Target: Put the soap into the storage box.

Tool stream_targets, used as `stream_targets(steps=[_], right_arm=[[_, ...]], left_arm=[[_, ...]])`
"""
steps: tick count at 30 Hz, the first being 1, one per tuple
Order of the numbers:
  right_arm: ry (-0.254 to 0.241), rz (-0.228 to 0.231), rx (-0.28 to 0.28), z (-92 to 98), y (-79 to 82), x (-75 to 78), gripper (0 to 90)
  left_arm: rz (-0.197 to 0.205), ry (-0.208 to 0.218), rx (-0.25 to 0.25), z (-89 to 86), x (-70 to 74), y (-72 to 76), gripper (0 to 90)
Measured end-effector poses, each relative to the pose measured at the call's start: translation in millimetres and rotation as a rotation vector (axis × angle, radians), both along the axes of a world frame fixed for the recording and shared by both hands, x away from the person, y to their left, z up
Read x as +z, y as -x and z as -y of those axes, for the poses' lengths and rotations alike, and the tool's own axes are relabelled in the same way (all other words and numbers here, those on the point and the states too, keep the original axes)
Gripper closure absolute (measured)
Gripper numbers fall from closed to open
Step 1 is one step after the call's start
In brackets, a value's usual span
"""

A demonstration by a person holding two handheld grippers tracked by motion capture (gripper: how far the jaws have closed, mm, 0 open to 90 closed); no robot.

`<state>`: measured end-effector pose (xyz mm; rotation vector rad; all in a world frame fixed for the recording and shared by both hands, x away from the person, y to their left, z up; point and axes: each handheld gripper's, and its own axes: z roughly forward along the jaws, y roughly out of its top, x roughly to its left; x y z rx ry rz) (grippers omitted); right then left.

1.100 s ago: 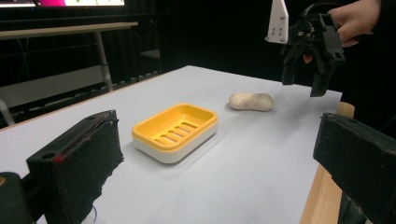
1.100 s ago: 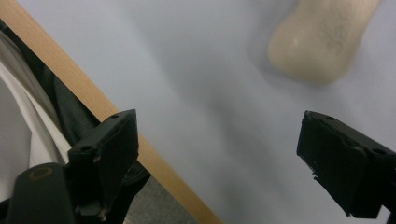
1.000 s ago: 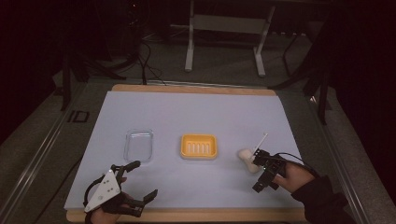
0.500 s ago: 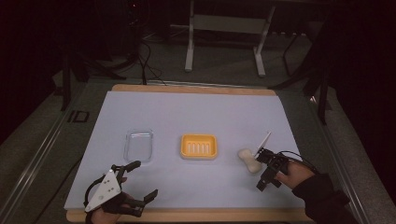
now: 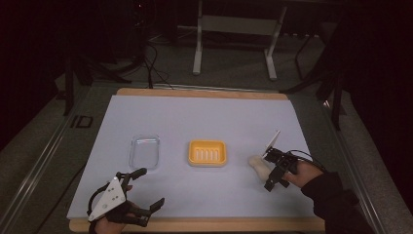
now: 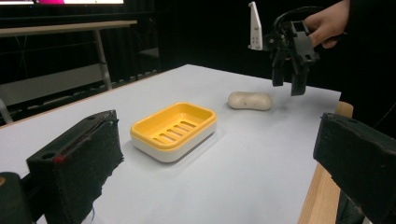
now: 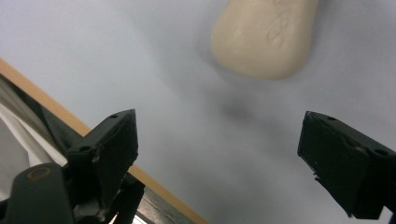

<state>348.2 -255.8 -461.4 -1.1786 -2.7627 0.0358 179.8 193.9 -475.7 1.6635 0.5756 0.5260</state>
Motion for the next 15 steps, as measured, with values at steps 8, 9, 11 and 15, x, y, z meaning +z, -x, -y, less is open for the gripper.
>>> stream_targets(steps=[8, 9, 11, 15], right_arm=[[0.003, 0.008, -0.016, -3.2, -8.8, 0.4, 13.6], [-0.004, 0.011, -0.016, -3.7, -9.9, 0.2, 13.6], [-0.010, 0.011, -0.020, -5.4, -12.1, 0.3, 13.6], [-0.017, 0.027, -0.013, -9.5, -15.9, 0.0, 13.9]], left_arm=[[-0.005, 0.000, -0.002, 0.5, -0.2, -0.4, 1.1], [-0.005, 0.000, -0.002, 0.5, -0.2, -0.4, 1.1], [-0.005, -0.001, -0.002, 0.5, -0.2, -0.3, 1.1], [-0.006, -0.001, -0.002, 0.4, -0.2, -0.3, 1.1]])
